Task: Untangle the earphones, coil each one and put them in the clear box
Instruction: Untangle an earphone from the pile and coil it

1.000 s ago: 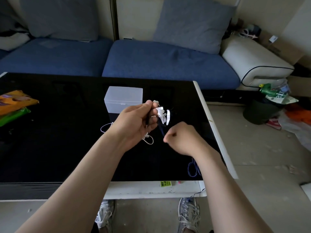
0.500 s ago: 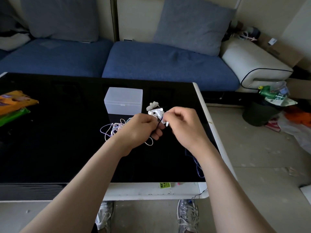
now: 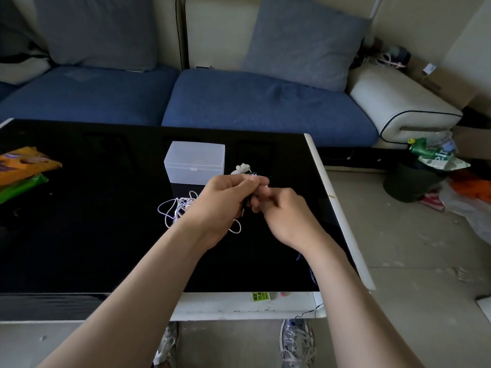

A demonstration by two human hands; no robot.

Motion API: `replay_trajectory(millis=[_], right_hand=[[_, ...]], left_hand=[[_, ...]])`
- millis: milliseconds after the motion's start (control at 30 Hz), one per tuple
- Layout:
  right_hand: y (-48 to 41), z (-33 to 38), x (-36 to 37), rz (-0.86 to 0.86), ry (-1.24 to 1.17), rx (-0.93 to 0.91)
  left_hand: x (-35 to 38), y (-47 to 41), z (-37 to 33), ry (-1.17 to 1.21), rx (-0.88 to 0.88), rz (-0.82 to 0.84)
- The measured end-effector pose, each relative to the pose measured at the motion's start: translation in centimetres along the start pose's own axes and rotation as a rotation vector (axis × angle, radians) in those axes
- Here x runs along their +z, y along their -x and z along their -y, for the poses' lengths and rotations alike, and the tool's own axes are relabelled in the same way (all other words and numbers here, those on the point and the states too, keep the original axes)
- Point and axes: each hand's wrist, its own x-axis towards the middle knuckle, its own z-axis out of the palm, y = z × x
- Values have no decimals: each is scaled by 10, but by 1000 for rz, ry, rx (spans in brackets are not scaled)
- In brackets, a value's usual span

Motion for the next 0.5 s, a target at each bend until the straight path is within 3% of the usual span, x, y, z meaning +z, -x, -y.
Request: replay_trajectory(millis=[133, 333, 433, 500], right_hand=[[0, 0, 5, 33, 52, -61], [4, 5, 12, 85, 127, -196], [10, 16, 7, 36, -107, -216], [9, 20, -2, -74, -354, -187]], left_hand=[[6, 1, -2, 75, 27, -167], [-2, -7, 7, -250, 163, -317], [-14, -13, 12, -747, 231, -283], [-17, -13, 11, -812, 160, -183]])
